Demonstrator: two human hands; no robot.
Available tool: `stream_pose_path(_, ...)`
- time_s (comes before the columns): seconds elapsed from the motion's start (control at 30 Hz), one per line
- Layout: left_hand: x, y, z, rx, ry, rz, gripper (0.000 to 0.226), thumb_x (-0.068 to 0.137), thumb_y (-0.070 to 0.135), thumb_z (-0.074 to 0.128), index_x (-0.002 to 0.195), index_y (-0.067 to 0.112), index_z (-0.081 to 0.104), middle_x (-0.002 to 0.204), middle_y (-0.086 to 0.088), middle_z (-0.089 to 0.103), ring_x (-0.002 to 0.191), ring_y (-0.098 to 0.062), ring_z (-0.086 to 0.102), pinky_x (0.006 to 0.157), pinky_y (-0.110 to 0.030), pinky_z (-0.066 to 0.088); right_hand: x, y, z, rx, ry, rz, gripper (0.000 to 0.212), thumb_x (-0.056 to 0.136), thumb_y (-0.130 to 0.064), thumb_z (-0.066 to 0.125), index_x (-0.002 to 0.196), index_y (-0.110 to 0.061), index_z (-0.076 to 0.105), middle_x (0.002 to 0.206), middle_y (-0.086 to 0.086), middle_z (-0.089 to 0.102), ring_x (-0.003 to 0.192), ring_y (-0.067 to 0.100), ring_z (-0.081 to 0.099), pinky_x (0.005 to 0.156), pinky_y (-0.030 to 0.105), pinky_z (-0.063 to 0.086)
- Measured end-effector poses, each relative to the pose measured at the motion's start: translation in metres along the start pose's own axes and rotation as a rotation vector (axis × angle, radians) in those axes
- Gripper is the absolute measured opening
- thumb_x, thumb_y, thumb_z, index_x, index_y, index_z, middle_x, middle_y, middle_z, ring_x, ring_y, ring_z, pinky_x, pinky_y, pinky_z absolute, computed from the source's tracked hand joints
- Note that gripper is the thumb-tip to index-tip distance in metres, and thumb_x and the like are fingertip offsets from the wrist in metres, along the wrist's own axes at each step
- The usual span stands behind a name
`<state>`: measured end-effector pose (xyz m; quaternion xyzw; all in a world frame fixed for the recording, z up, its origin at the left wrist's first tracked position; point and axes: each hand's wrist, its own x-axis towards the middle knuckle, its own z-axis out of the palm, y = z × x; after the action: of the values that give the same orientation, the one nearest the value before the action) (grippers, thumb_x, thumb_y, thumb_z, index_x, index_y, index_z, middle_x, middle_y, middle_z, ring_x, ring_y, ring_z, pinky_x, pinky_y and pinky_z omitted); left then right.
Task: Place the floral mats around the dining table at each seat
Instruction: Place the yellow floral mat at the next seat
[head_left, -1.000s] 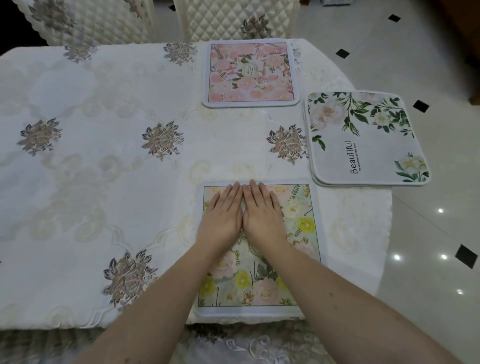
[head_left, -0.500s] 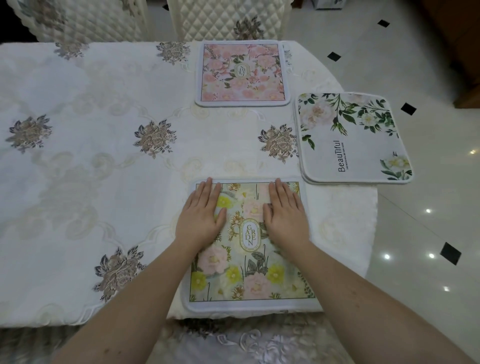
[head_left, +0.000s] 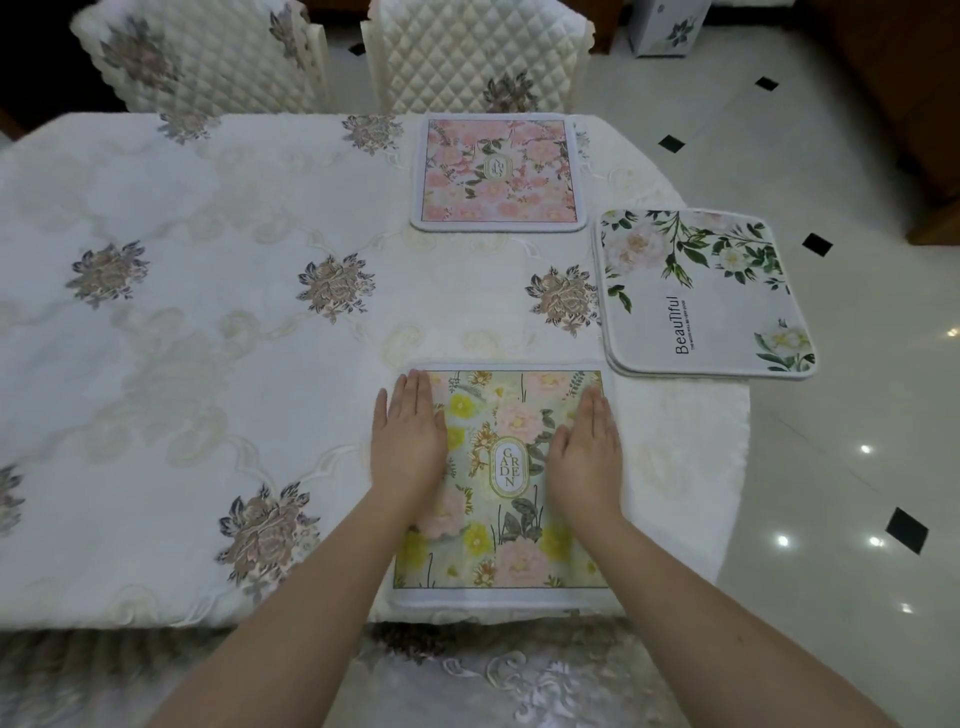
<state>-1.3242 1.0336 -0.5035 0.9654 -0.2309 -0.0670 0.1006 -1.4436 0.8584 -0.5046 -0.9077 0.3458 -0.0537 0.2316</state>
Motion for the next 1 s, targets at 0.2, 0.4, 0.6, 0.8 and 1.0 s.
stream_pose_path(0.2,-0.045,0.038,0.017,-0.024,-0.096,0.154,0.065,0.096,0.033,0.014,0.151,0.006,0.033,0.159,-0.010,0.031,0.148,-0.024,0.027,0.120,-0.039,0.012,-0.048,-0.043,0.033,-0.032,-0.145,-0.149,0.060,0.098,-0.034,0.016,0.154,-0.012,0.020,0.162,0.003,0.015,0.150,0.017,0.011,0.121,0.032,0.006)
stream_pose_path(0.4,-0.077,0.018,0.039,0.024,-0.131,0.269,0.057,0.101,0.034,0.024,0.154,0.012,0.031,0.162,-0.004,0.025,0.149,-0.020,0.024,0.119,-0.042,0.017,-0.069,-0.021,0.040,-0.302,-0.228,-0.312,0.057,0.097,-0.034,0.030,0.150,-0.011,0.035,0.157,0.005,0.031,0.145,0.019,0.028,0.116,0.038,0.012)
stream_pose_path(0.6,-0.091,-0.003,0.032,0.031,-0.118,0.255,0.065,0.100,0.047,0.031,0.158,0.021,0.018,0.164,0.003,0.013,0.152,-0.015,0.014,0.122,-0.040,0.012,-0.066,0.003,0.022,-0.327,-0.181,-0.293,0.061,0.099,-0.041,0.029,0.155,-0.018,0.022,0.161,0.000,0.020,0.149,0.015,0.014,0.120,0.038,0.007)
stream_pose_path(0.8,-0.100,-0.026,0.031,0.041,-0.129,0.178,0.080,0.095,0.063,0.029,0.158,0.024,0.001,0.166,0.004,-0.004,0.152,-0.011,-0.005,0.122,-0.036,0.000,-0.061,0.047,-0.002,-0.346,-0.152,-0.236,0.058,0.102,-0.039,0.019,0.156,-0.017,0.016,0.163,-0.001,0.013,0.150,0.011,0.006,0.121,0.032,-0.002)
stream_pose_path(1.0,-0.102,-0.053,0.022,0.066,-0.128,0.196,0.076,0.097,0.060,0.024,0.158,0.024,-0.002,0.166,0.007,-0.006,0.152,-0.011,-0.005,0.122,-0.035,-0.002,-0.061,0.057,-0.010,-0.329,-0.146,-0.223,0.056,0.103,-0.036,0.017,0.154,-0.014,0.023,0.162,0.001,0.019,0.150,0.012,0.010,0.121,0.030,0.002)
